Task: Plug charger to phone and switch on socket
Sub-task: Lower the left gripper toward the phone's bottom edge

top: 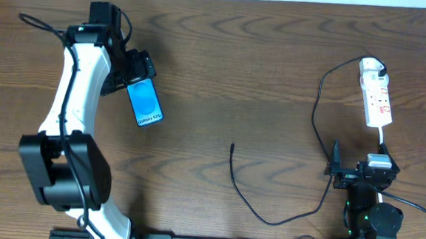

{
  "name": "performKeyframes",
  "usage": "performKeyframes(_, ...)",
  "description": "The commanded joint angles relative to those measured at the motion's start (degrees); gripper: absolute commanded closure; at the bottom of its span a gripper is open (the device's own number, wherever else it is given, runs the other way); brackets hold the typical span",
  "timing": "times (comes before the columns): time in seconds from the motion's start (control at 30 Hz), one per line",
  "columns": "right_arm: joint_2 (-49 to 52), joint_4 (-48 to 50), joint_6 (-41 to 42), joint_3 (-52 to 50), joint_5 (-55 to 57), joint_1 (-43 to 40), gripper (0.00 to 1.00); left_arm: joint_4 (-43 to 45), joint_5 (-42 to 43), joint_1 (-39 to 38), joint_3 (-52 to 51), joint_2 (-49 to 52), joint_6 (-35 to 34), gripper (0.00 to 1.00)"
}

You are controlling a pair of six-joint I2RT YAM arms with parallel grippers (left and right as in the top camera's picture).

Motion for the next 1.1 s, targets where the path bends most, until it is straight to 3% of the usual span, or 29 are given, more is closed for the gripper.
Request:
performKeyframes(0.0, -0.3, -0.3, -0.3, -0.1, 0.2, 0.5, 0.01, -1.8, -1.6, -0.7, 3.4, 2.1, -0.9, 0.05)
performKeyframes(1.07, -0.3, -0.3, -0.3, -0.1, 0.2, 0.5, 0.01, 0.6, -2.6, -0.7, 3.2, 6.7, -0.4, 0.05)
